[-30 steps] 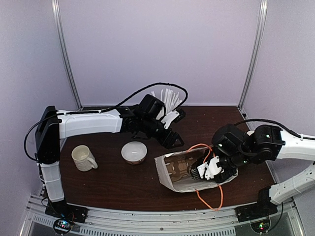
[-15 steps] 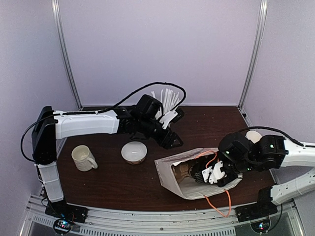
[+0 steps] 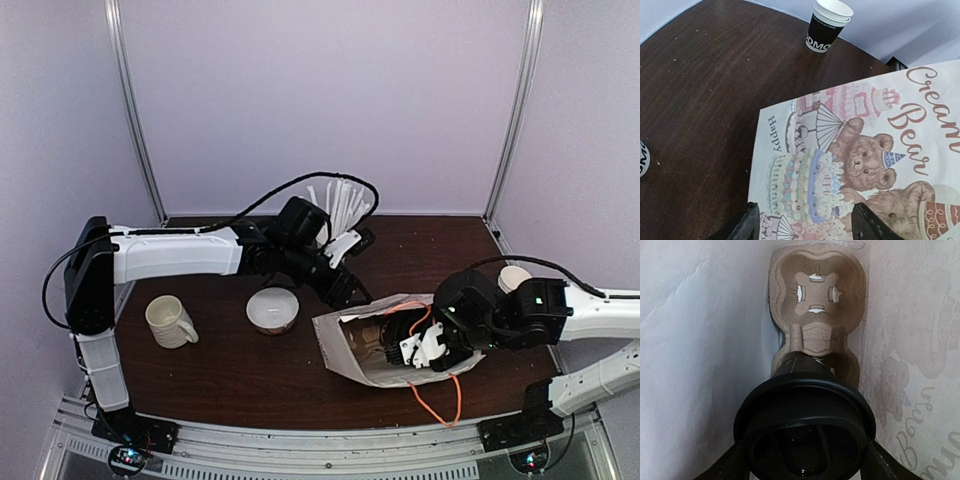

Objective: Pack the takeout coffee

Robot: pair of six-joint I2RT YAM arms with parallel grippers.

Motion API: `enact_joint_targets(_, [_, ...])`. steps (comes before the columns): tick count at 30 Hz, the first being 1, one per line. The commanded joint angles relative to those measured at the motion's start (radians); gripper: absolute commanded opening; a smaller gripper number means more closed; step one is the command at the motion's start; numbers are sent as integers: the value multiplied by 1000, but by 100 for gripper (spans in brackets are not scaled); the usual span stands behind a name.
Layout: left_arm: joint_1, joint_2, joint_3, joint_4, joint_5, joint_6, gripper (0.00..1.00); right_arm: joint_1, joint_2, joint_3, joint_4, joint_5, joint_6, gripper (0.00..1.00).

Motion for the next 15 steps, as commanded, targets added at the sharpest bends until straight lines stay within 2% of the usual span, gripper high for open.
enact_joint_targets(1, [-2, -23, -11, 45, 68, 24, 65, -14, 28, -10, 53, 68, -26, 54])
enact_joint_targets(10, [-2, -1, -3, 57, 139, 21, 65, -11, -3, 92, -51, 52, -22, 50])
enact_joint_targets(15, [-3, 15, 2, 57, 163, 23, 65, -6, -28, 85, -43, 97, -35, 49])
